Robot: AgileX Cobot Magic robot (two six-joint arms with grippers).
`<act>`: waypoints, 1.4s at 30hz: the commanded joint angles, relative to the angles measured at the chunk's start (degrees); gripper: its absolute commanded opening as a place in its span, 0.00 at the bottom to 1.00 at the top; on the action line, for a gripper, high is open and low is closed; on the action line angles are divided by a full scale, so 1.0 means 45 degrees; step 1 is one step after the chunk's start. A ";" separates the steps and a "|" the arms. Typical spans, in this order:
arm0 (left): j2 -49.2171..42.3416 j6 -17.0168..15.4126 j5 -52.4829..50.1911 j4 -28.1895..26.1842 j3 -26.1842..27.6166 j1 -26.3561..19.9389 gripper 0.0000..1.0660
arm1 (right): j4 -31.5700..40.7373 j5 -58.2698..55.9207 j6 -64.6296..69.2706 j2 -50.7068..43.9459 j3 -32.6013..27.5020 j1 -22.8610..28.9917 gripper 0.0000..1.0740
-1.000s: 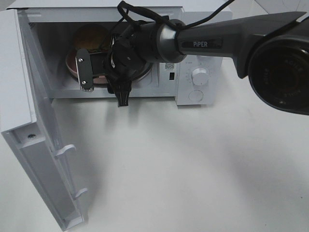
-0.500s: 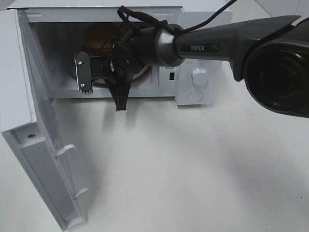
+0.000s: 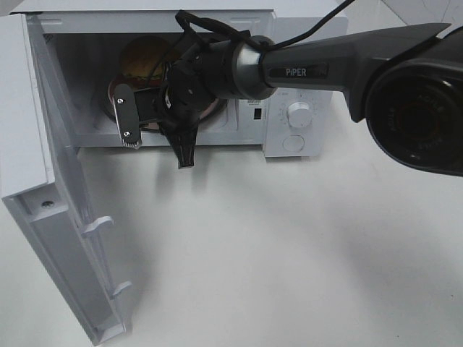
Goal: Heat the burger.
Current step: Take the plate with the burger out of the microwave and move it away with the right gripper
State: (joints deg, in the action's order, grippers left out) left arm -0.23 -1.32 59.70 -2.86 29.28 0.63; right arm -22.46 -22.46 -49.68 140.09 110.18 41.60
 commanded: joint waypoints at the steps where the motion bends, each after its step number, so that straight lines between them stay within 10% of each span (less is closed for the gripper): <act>1: -0.0267 -0.0025 -0.0089 -0.0051 -0.0064 -0.0051 0.92 | 0.0115 -0.0446 -0.0331 -0.0229 0.0102 0.0102 0.00; 42: -0.0267 -0.0013 -0.0089 -0.0076 -0.0064 -0.0051 0.92 | -0.0204 0.3336 -0.1248 -0.6124 -0.8416 0.0840 0.00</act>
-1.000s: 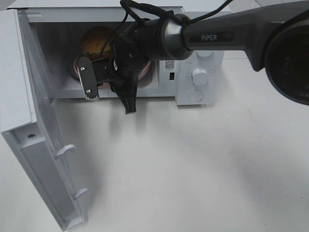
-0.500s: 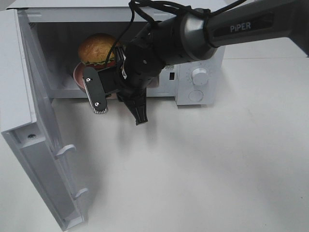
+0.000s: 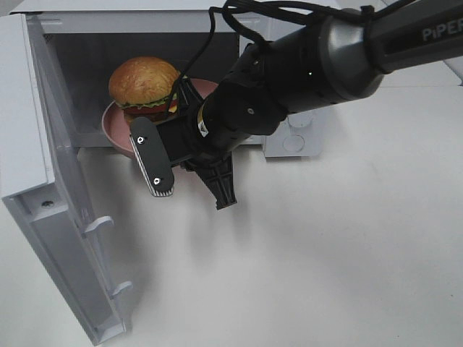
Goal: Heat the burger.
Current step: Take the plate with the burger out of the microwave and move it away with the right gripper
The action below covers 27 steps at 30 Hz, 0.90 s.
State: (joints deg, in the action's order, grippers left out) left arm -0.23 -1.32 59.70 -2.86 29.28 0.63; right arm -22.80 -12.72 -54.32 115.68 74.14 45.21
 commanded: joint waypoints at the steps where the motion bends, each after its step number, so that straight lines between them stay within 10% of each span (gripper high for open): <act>1: -0.0267 -0.0013 -0.0089 -0.0076 -0.0064 -0.0051 0.92 | -0.0127 0.1210 -0.0216 -0.0968 -0.0738 0.0038 0.00; 27: -0.0267 -0.0013 -0.0089 -0.0076 -0.0064 -0.0051 0.92 | -0.0140 0.2521 -0.0204 -0.5004 -0.5781 0.0038 0.00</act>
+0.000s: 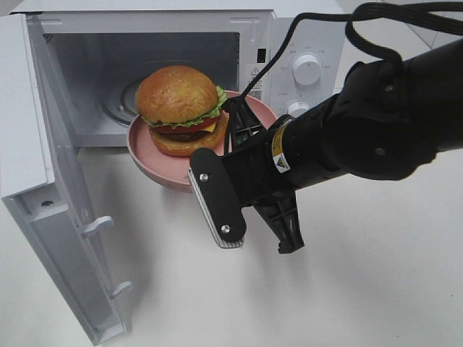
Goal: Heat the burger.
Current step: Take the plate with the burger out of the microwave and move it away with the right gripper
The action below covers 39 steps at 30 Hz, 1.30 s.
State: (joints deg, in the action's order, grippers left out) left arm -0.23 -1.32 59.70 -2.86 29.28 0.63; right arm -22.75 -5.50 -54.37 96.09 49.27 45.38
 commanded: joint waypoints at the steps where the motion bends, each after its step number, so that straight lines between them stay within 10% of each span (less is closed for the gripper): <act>1: -0.0267 -0.0013 -0.0089 -0.0076 -0.0064 -0.0051 0.92 | -0.0153 0.0917 -0.0191 -0.0777 -0.0407 0.0000 0.00; 39: -0.0267 -0.0013 -0.0089 -0.0076 -0.0064 -0.0051 0.92 | -0.0560 -0.3552 0.1502 -0.8289 -0.4902 0.0000 0.00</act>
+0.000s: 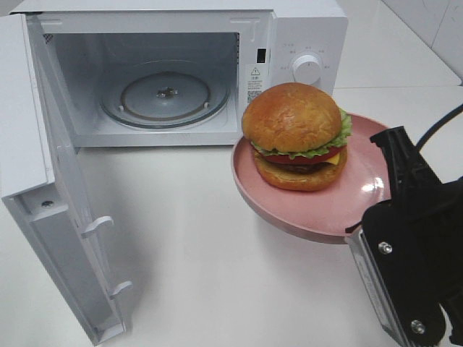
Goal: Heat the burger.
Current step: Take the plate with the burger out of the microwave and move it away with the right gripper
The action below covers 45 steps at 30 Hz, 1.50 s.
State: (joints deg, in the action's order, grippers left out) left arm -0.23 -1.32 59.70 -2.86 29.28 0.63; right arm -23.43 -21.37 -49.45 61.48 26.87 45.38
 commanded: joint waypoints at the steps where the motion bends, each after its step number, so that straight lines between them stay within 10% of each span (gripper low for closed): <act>1: -0.0267 -0.0013 -0.0089 -0.0076 -0.0064 -0.0051 0.92 | -0.0624 -0.0471 0.0726 -0.0955 0.0076 0.0000 0.00; 45: -0.0267 -0.0013 -0.0089 -0.0076 -0.0064 -0.0051 0.92 | -0.5475 -0.7448 1.4655 -0.0598 0.0076 0.0000 0.00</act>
State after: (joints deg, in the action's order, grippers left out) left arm -0.23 -1.32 59.70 -2.86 29.28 0.63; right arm -43.66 -54.32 14.61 58.61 26.70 45.38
